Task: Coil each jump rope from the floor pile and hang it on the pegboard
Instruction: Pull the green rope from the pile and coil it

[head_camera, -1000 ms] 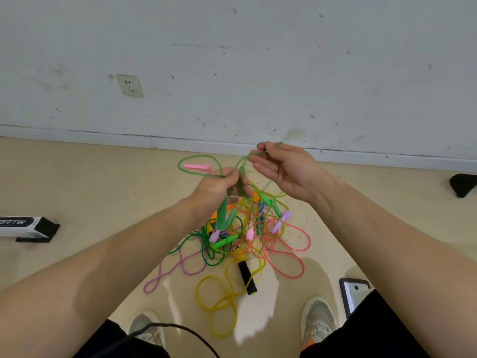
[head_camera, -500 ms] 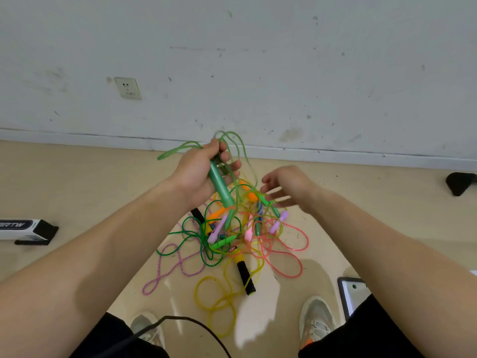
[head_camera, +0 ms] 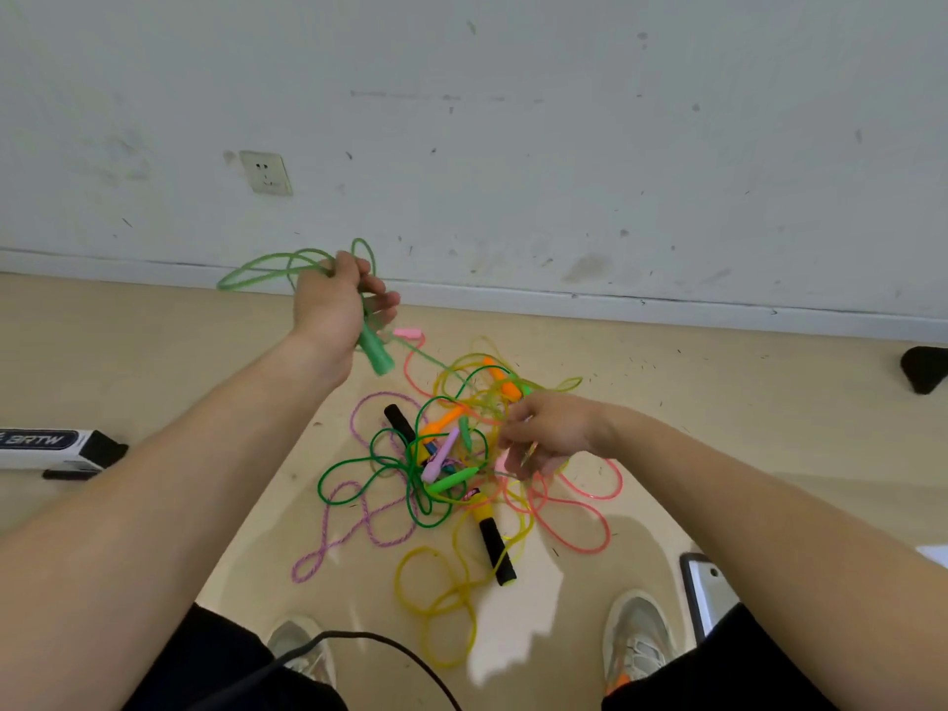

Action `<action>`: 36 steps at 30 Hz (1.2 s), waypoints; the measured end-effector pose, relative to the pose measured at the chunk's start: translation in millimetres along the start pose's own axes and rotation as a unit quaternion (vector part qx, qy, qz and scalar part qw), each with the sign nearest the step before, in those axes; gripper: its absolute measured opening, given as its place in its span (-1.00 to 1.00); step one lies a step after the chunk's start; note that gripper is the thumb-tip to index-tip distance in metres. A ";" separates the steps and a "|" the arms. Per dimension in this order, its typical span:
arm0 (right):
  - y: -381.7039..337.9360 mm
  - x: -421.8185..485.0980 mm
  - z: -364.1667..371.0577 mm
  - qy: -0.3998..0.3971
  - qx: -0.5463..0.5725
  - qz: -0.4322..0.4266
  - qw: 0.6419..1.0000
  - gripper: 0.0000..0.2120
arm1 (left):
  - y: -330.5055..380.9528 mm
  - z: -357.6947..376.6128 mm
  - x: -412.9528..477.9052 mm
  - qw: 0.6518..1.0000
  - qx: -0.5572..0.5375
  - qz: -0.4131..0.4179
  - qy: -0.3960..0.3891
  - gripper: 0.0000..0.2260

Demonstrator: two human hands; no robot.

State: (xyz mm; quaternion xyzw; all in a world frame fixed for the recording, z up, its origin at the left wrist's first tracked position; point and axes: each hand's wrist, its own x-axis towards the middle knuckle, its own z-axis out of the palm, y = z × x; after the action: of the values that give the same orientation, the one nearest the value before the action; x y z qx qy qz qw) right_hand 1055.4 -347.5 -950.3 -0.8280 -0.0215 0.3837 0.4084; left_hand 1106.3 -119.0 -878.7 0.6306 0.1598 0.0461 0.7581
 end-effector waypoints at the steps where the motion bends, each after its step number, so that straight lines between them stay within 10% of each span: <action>1: -2.0 -1.2 -2.9 0.013 0.036 -0.017 0.999 -0.83 | -5.2 -2.1 1.0 0.998 0.059 0.011 -0.011 -0.74; 10: -54.1 -28.2 -27.9 0.080 0.514 -0.175 0.836 -0.82 | -63.9 22.5 -33.1 0.946 0.169 -0.032 -0.273 -0.84; 17: -45.2 -32.6 -58.1 0.195 0.595 -0.162 0.763 -0.78 | -66.3 45.8 -63.3 0.934 0.096 -0.095 -0.332 -0.74; 25: -12.5 -31.2 -57.5 0.302 0.339 0.003 0.891 -0.64 | -29.7 49.5 -54.6 0.956 -0.030 -0.148 -0.252 -0.74; 36: -1.6 -0.7 22.9 0.022 -0.008 -0.058 0.998 -0.75 | 0.8 49.7 -40.2 0.918 -0.290 -0.212 -0.165 -0.69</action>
State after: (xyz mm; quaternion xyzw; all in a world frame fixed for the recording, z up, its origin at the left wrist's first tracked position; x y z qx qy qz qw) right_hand 1040.4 -331.6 -957.3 -0.8366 -0.0632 0.3410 0.4241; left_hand 1083.4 -176.6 -862.8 0.3329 0.1422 -0.1761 0.9154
